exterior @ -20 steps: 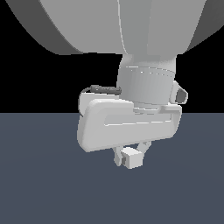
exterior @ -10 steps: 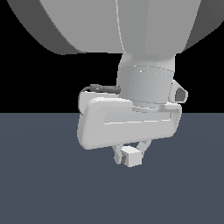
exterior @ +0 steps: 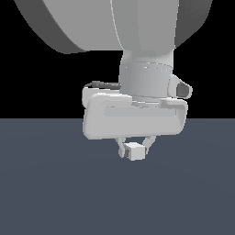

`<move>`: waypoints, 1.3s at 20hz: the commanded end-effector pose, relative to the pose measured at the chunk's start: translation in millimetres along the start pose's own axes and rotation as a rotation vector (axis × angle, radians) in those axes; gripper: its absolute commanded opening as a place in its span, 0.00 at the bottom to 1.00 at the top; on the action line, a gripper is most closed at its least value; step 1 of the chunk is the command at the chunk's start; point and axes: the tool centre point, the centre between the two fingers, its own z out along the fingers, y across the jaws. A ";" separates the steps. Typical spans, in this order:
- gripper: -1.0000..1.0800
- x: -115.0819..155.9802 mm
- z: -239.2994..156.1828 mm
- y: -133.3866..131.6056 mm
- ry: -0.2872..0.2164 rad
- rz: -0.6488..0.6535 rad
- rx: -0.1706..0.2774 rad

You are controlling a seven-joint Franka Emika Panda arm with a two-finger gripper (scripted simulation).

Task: Plug the charger into the wall socket.

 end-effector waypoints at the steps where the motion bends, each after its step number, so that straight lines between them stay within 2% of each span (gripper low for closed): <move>1: 0.00 8.8 -5.0 2.5 0.002 0.048 -0.013; 16: 0.00 58.0 -36.6 30.6 0.003 0.366 -0.102; 26: 0.00 72.9 -48.4 45.7 -0.001 0.489 -0.136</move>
